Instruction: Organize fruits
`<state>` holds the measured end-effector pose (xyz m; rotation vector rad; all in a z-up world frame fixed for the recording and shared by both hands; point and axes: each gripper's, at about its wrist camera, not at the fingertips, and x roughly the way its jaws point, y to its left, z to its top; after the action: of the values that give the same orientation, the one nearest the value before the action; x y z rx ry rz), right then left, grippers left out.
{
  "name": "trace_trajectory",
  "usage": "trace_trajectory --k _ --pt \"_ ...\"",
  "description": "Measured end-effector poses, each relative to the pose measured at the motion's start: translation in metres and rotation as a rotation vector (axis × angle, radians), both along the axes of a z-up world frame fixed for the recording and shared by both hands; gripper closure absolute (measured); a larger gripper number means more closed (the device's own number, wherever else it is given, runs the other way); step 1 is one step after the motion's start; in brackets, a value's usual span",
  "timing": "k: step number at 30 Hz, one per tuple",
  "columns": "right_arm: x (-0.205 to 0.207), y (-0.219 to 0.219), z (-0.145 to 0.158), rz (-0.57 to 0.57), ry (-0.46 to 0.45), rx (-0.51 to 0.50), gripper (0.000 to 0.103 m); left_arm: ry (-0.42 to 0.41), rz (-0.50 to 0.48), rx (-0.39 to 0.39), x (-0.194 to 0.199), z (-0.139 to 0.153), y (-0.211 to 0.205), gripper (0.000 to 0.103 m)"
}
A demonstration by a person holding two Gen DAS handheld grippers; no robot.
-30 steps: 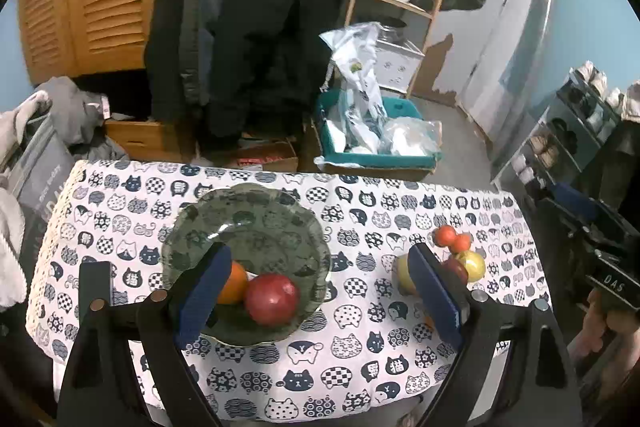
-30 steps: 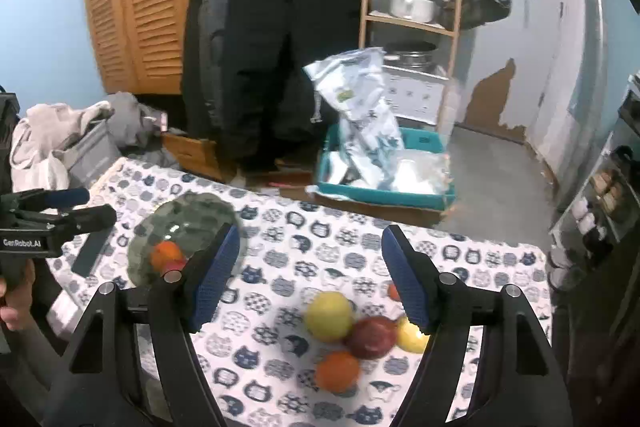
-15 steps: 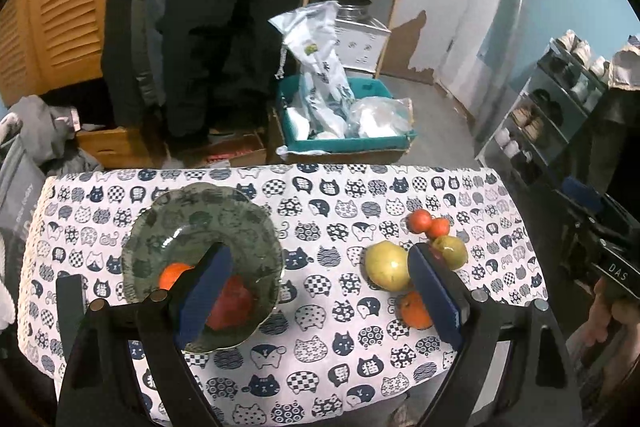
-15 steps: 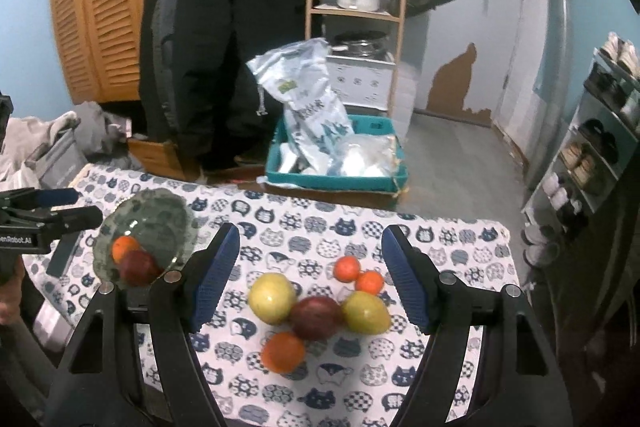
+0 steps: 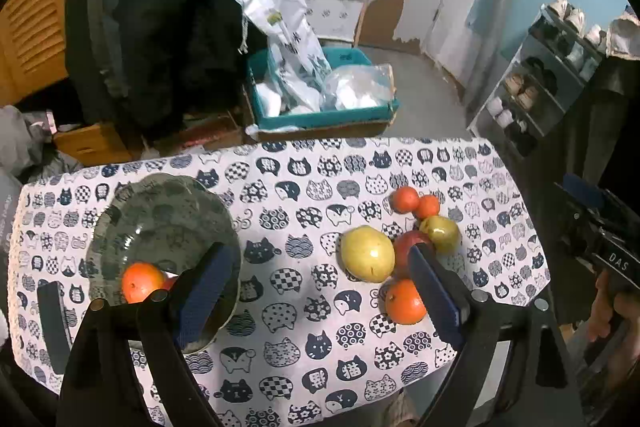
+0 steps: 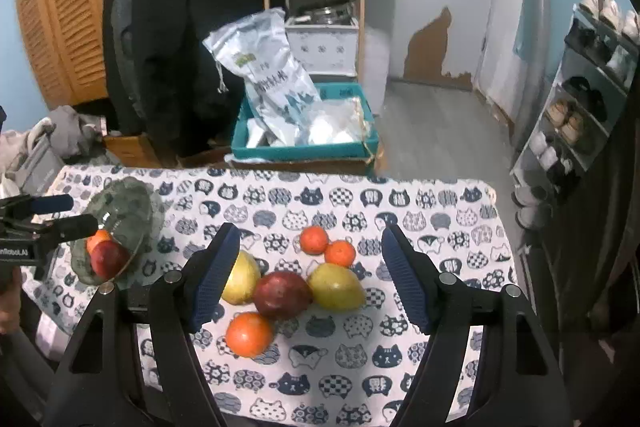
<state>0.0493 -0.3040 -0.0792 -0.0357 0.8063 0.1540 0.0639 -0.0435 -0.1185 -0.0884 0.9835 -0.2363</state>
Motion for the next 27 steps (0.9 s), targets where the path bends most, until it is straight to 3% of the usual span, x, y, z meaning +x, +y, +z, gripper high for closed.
trace_trajectory --k 10,21,27 --pt "0.013 -0.016 -0.028 -0.039 0.072 -0.004 0.029 0.069 -0.022 0.038 0.019 -0.032 -0.024 0.012" --pt "0.031 -0.028 -0.074 -0.075 0.189 -0.016 0.029 0.166 -0.035 0.07 0.046 -0.09 -0.049 0.012" --pt "0.043 -0.036 -0.103 -0.097 0.252 -0.01 0.029 0.231 -0.036 0.051 0.059 -0.116 -0.06 0.012"
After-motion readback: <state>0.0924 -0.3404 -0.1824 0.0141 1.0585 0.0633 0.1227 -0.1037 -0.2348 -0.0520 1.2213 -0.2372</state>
